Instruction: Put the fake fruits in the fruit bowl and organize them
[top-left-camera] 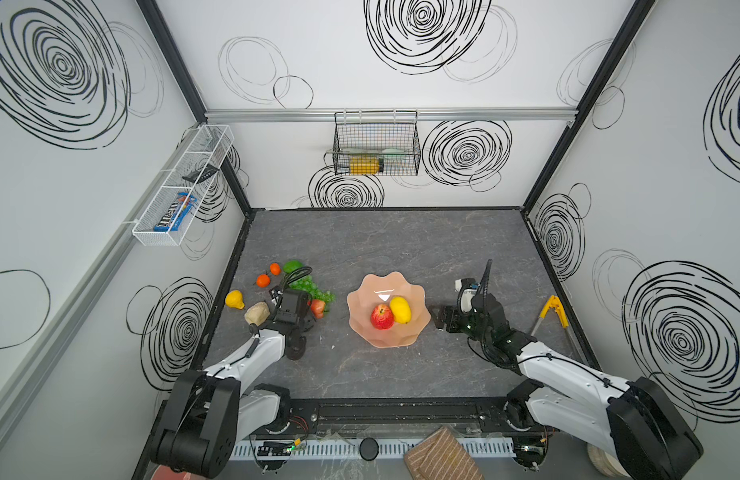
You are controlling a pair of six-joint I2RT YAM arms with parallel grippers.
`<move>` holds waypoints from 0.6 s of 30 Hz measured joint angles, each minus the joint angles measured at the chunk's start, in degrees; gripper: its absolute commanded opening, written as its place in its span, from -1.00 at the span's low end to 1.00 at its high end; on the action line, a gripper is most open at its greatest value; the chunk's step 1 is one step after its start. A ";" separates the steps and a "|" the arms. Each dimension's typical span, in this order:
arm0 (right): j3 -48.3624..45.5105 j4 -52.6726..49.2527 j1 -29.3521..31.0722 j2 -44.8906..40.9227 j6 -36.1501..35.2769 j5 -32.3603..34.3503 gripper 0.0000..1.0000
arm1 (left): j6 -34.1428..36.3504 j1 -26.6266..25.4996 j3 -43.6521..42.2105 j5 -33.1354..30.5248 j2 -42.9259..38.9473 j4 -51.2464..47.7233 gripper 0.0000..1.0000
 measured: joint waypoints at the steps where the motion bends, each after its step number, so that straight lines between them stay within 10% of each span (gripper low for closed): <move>1: 0.00 -0.02 0.00 0.00 0.02 -0.02 0.73 | 0.20 0.00 0.07 0.15 0.00 0.20 0.13; 18: 0.98 -0.83 0.13 -2.36 0.83 -3.80 0.73 | -2.95 -1.14 2.62 2.93 -18.01 -3.08 0.06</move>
